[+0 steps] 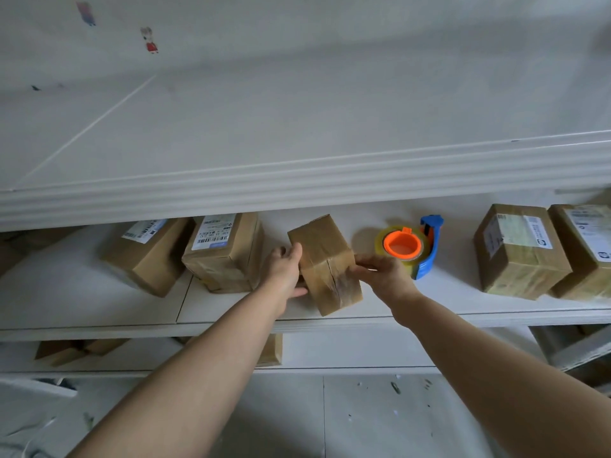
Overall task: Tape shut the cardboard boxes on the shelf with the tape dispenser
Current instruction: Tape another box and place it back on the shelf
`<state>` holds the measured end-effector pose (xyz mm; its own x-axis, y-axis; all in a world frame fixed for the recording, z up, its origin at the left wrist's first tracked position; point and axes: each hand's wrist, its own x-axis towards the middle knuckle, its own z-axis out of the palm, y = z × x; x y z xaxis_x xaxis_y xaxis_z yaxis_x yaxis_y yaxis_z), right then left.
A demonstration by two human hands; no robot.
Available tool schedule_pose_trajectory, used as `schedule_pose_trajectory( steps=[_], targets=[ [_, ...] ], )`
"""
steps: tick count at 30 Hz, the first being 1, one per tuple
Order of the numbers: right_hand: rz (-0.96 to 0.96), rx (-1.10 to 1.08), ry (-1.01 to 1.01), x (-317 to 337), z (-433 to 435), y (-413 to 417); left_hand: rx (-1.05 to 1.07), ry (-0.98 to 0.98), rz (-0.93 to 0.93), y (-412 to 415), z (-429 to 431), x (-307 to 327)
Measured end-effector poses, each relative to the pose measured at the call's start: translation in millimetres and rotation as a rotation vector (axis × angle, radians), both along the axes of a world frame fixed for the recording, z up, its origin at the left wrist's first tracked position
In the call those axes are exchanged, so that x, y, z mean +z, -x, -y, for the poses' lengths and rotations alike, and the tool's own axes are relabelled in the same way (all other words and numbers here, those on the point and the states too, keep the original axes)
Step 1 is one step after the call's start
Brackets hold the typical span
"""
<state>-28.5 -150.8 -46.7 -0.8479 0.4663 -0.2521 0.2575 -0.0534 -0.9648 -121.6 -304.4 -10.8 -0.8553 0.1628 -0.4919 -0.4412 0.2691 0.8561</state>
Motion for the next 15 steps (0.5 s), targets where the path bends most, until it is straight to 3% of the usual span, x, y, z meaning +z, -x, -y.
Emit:
schedule_pose_trajectory(
  steps=[6,10,15],
  targets=[
    [-0.043,0.069,0.049,13.4,5.9,-5.0,-0.115,-0.025,0.114,-7.8,4.8,10.8],
    [-0.032,0.147,0.023,19.5,5.4,-6.3,-0.068,-0.047,0.123,-11.2,6.6,10.6],
    [0.081,-0.013,0.000,6.9,-0.3,-14.9,0.022,0.029,0.072,-10.3,9.6,8.6]
  ],
)
